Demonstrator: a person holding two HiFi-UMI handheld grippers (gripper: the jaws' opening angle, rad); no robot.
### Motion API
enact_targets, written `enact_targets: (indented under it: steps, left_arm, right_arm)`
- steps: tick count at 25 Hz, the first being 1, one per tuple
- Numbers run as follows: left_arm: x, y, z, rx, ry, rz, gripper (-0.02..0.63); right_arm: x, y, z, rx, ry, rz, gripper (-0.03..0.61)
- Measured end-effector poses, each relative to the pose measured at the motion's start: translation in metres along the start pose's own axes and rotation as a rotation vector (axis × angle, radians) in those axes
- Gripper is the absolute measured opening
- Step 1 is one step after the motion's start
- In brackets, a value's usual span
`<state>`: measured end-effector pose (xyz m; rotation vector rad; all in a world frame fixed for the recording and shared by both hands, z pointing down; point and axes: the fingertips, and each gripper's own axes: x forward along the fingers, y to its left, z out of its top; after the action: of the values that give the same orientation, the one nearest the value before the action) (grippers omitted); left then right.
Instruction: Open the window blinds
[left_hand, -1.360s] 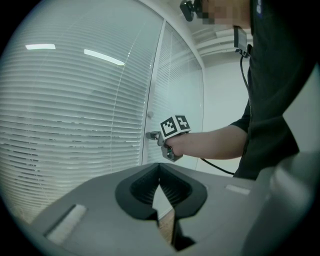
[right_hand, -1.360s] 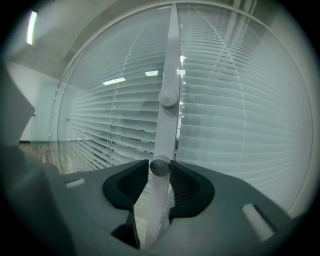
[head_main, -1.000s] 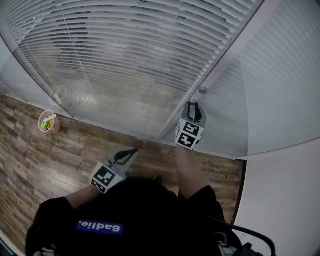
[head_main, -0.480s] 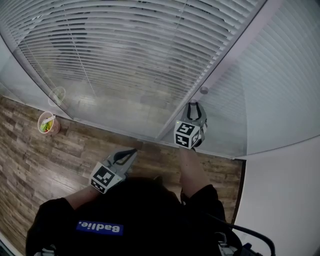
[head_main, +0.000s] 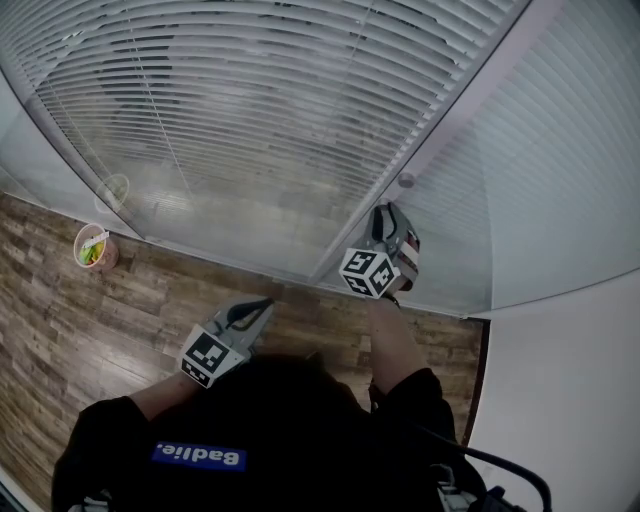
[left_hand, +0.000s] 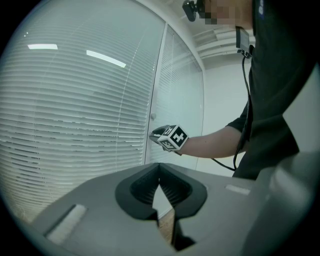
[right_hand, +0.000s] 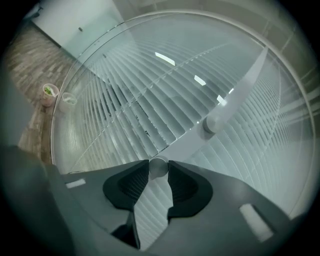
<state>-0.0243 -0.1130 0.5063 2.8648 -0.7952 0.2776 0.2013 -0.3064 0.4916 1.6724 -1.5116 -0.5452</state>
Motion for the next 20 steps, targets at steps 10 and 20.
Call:
enact_targets:
  steps: [10, 20]
  left_arm:
    - [-0.0013, -0.0006, 0.0033, -0.007, 0.005, 0.003, 0.000]
    - [-0.0018, -0.0010, 0.0001, -0.019, 0.015, 0.012, 0.000]
  right_arm:
    - [-0.0031, -0.0004, 0.0007, -0.101, -0.032, 0.034, 0.167]
    - [-0.0030, -0.0076, -0.0069, 0.874, -0.046, 0.209, 0.201]
